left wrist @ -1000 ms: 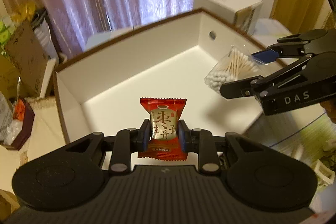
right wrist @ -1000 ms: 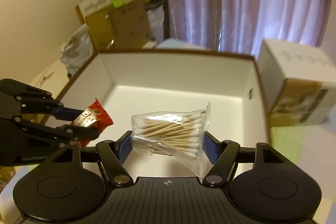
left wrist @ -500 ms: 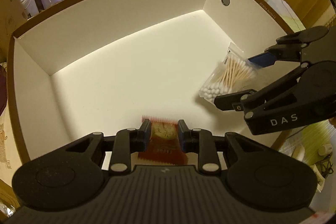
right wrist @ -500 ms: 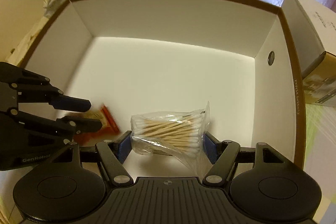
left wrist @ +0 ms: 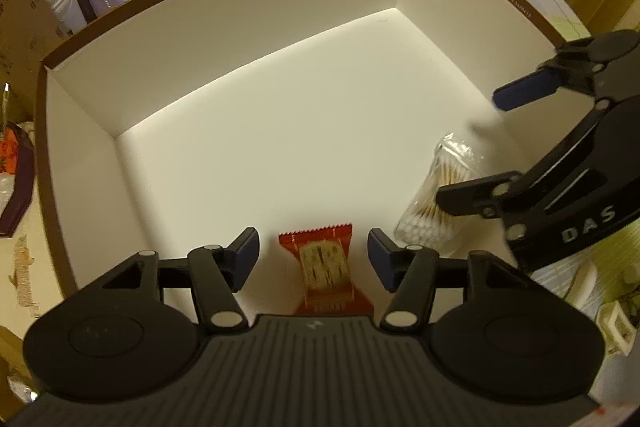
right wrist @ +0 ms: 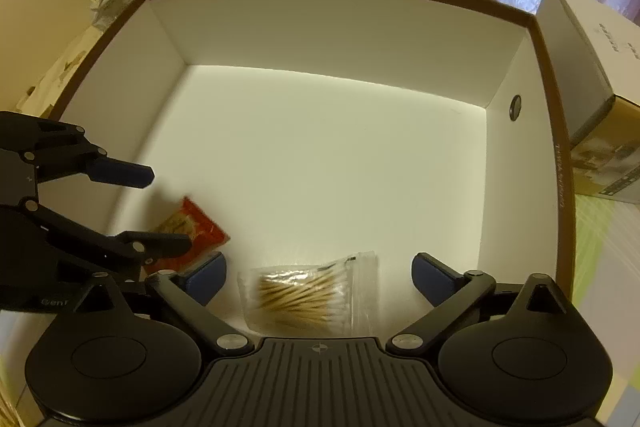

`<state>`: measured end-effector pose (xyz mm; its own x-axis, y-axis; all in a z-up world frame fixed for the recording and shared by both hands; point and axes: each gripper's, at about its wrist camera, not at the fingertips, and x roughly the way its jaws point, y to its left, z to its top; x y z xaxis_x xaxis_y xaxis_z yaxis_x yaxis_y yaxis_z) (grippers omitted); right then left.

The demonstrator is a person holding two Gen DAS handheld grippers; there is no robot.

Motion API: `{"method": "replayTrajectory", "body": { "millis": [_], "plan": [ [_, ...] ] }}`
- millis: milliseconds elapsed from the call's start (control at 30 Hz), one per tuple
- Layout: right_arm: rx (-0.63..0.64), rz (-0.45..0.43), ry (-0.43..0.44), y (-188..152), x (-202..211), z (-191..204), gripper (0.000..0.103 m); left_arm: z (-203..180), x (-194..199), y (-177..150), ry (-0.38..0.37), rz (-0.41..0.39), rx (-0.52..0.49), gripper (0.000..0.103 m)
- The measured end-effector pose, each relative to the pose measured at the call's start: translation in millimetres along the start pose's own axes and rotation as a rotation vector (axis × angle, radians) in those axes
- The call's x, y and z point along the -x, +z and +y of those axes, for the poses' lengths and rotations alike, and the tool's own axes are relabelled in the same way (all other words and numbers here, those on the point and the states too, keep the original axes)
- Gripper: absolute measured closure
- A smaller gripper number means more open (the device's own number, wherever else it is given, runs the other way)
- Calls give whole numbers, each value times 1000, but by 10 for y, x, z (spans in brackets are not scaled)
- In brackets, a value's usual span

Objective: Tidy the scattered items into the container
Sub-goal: 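Carry both items over the brown box and open both tools to drop them, then withdraw both tools from the box back toward the table items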

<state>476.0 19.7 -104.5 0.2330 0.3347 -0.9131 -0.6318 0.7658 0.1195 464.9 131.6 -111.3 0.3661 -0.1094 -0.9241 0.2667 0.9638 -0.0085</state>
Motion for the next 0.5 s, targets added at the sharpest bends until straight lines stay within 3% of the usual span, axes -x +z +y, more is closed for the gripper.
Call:
{"method": "replayTrajectory", "body": {
  "millis": [300, 500],
  "plan": [
    [0, -61, 3, -30, 236, 60, 2, -12, 198, 10, 30, -32, 24, 30],
    [-4, -119, 4, -44, 440, 94, 2, -65, 414, 3, 62, -77, 23, 27]
  ]
}}
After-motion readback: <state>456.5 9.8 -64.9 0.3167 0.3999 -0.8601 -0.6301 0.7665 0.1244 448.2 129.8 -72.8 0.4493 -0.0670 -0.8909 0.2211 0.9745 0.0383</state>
